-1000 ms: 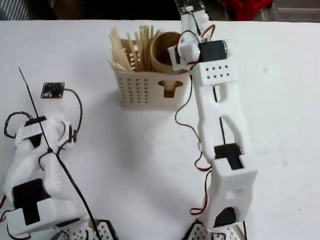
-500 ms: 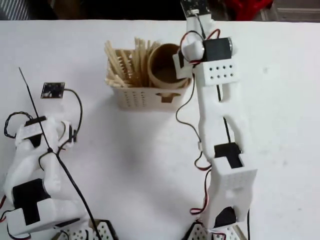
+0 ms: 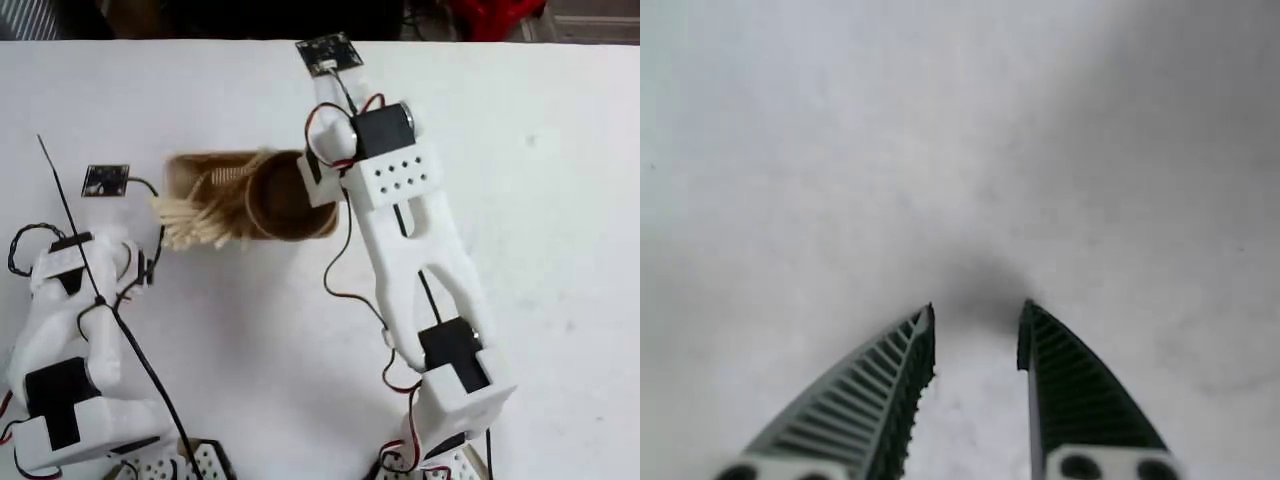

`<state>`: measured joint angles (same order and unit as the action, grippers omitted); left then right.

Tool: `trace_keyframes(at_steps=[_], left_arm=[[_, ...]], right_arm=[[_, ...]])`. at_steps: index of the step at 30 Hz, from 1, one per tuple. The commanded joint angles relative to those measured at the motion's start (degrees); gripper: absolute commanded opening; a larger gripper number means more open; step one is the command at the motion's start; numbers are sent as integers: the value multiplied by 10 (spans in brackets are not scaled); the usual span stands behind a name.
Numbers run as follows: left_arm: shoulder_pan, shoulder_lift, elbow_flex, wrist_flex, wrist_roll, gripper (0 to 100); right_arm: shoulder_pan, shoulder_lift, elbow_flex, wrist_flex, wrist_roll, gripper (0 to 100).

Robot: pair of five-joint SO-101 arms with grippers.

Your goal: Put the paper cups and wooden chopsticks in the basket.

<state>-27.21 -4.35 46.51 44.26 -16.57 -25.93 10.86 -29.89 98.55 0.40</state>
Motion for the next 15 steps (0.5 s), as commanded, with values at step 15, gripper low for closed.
trace_keyframes(at_steps=[15], left_arm=[[104, 158, -377, 161, 47, 200]], right_arm=[[-24, 50, -3, -27, 87, 220]])
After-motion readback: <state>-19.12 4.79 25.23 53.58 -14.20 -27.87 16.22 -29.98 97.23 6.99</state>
